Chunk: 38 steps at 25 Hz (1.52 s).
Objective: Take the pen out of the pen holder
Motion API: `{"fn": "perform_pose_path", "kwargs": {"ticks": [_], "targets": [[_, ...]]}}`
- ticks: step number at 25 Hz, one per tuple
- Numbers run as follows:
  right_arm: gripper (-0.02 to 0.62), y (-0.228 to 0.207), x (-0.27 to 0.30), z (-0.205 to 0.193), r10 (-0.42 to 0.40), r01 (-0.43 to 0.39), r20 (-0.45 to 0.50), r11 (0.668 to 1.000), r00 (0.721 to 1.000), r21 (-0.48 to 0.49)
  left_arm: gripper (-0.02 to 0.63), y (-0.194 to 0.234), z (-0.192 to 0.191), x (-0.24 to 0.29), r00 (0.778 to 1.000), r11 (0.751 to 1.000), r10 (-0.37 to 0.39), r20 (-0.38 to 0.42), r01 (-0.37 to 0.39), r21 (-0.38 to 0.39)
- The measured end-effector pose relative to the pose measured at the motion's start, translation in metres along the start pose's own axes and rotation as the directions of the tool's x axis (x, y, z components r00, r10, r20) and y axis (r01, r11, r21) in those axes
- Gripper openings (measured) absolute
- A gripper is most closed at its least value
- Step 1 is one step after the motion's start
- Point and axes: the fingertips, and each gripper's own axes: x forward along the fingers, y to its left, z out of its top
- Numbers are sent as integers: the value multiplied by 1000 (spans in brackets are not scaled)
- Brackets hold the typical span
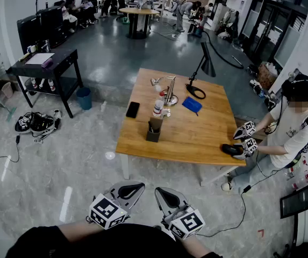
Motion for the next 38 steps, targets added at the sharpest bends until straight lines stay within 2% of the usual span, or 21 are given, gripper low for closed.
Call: {"fn": "perform_pose_path", "kwargs": {"ticks": [20, 38], "targets": [[-2, -13, -2, 5, 22, -23, 24, 999, 999, 26, 9, -2, 2, 16, 1000, 1000, 19, -11, -20, -10], [-2, -83, -46, -3, 163, -163, 12, 986, 987, 37, 9, -27, 3, 87, 982, 982, 186, -11, -187, -23]]}}
